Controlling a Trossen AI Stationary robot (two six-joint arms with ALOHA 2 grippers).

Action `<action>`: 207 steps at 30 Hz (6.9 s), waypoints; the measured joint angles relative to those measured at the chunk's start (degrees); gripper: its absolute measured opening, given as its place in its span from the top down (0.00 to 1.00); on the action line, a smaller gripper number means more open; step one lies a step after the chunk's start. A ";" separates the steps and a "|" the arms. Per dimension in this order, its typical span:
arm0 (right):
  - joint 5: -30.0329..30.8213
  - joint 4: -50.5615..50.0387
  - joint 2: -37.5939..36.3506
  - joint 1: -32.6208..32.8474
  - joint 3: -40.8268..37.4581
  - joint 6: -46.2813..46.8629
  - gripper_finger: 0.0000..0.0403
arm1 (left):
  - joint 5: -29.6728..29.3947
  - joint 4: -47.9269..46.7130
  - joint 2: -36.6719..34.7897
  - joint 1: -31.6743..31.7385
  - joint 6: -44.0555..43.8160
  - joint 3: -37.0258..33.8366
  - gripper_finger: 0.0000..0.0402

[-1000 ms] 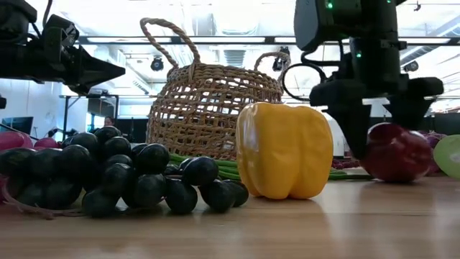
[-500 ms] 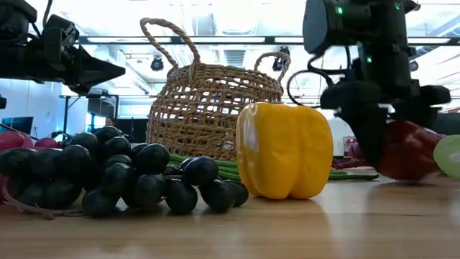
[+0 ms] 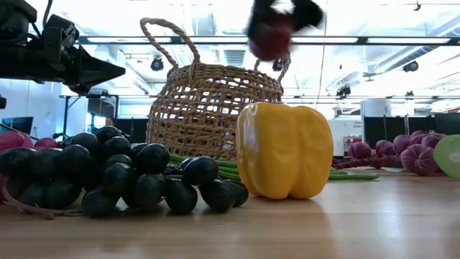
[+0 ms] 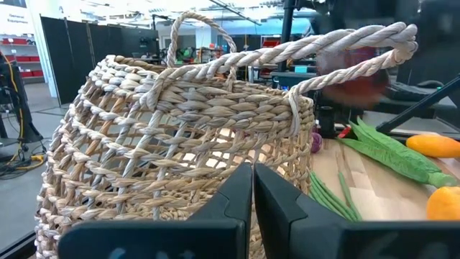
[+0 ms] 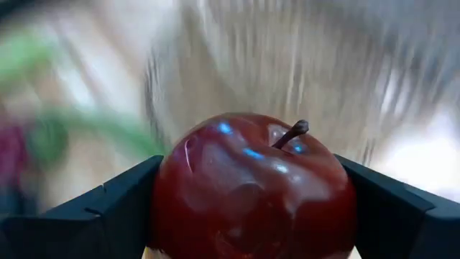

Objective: Build produce basket
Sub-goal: Put the red apple into the brown basket, then put the purple garlic into the brown basket

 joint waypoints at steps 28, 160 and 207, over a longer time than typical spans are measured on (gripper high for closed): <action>-18.72 43.50 27.91 -30.11 -1.54 -33.52 0.10 | -0.02 -0.04 0.19 0.00 0.00 0.00 1.00; 22.94 26.86 -0.94 -6.94 26.12 -77.30 0.96 | -0.02 0.00 1.77 0.00 0.00 0.00 1.00; -24.51 3.01 30.64 -32.06 28.70 -39.54 0.74 | -0.04 -0.02 1.82 0.02 0.00 0.00 1.00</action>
